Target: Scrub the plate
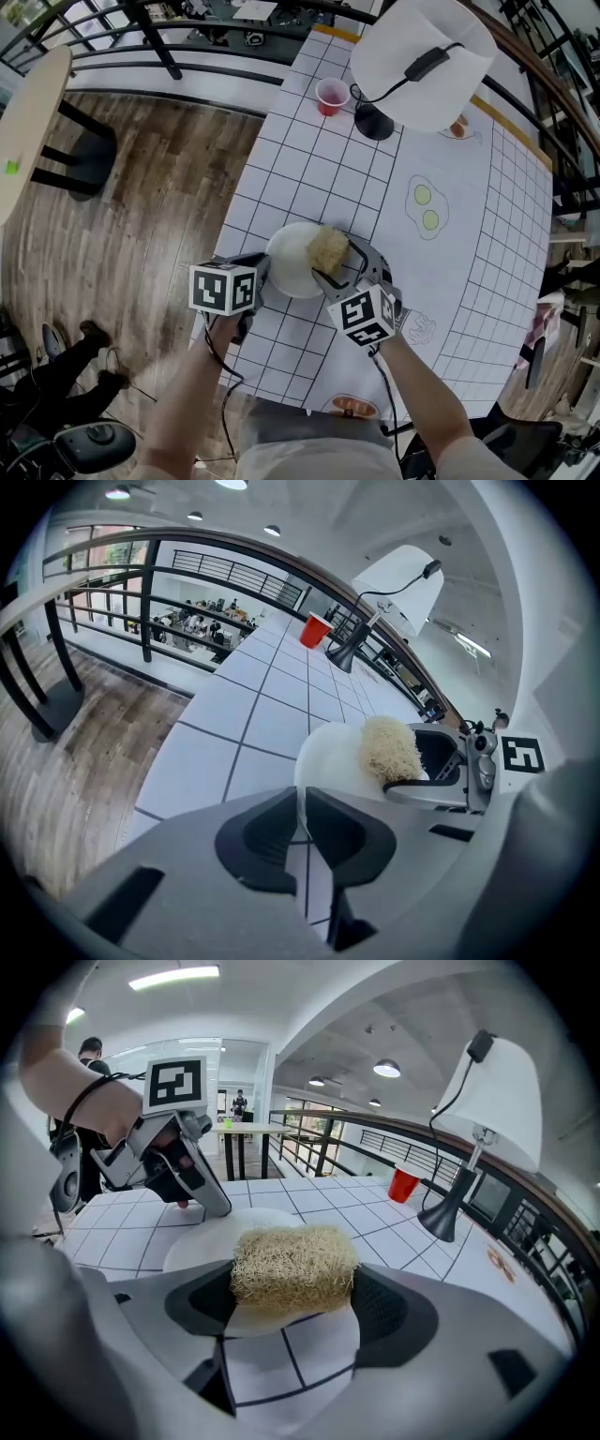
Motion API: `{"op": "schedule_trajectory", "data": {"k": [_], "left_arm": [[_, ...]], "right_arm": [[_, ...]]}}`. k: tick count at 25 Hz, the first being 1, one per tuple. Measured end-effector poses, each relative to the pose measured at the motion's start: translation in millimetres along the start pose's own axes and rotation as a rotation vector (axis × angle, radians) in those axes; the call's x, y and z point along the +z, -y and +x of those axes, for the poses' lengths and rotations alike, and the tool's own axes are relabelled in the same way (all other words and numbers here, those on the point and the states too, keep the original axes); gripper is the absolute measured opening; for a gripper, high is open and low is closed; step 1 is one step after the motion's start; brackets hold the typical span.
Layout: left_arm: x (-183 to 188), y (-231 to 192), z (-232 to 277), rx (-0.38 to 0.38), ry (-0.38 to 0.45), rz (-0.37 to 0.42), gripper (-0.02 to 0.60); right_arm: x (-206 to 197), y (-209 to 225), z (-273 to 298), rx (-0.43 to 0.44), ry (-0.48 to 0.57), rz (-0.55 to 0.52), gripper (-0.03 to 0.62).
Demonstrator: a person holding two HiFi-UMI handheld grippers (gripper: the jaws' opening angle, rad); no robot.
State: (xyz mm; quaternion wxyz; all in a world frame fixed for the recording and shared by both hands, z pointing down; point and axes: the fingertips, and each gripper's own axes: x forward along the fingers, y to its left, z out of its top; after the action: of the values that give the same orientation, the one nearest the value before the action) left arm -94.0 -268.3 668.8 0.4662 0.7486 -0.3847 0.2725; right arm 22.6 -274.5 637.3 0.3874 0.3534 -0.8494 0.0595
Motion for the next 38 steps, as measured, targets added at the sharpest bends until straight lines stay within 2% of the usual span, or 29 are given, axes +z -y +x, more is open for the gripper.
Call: {"op": "schedule_trajectory", "data": {"k": [4,7,12,15,20,22,25,30,33,38], "left_arm": [[1,1,0,0.000,0.006,0.004,0.040],[1,2,-1,0.009,0.005,0.024,0.040],[1,5,1,0.071,0.007,0.146,0.028],[-2,6,2,0.084,0.006,0.170,0.025],[-3,5,0,0.079,0.011,0.159,0.025],[-3,4,-1,0.077,0.021,0.148,0.020],[-1,4,-4,0.051,0.045,0.130,0.020],[1,4,-4,0.027,0.059,0.115,0.020],[2,4,-4,0.017,0.063,0.096,0.020],[3,4,-5,0.015,0.063,0.112,0.020]], "right_arm": [[-16,4,-1,-0.005,-0.030,0.013,0.367],[-13,4,-2,-0.011,-0.022,0.020,0.367],[17,-5,-8,0.007,0.073,0.027,0.367],[29,-26,-4,0.046,0.082,-0.040,0.367],[42,-68,9,0.139,0.059,-0.211,0.367],[38,-77,16,0.167,0.031,-0.241,0.367],[29,-78,25,0.202,0.008,-0.196,0.367],[25,-74,27,0.223,0.030,-0.109,0.367],[18,-66,26,0.200,0.015,-0.101,0.367],[4,-42,19,0.155,-0.019,-0.106,0.367]]}}
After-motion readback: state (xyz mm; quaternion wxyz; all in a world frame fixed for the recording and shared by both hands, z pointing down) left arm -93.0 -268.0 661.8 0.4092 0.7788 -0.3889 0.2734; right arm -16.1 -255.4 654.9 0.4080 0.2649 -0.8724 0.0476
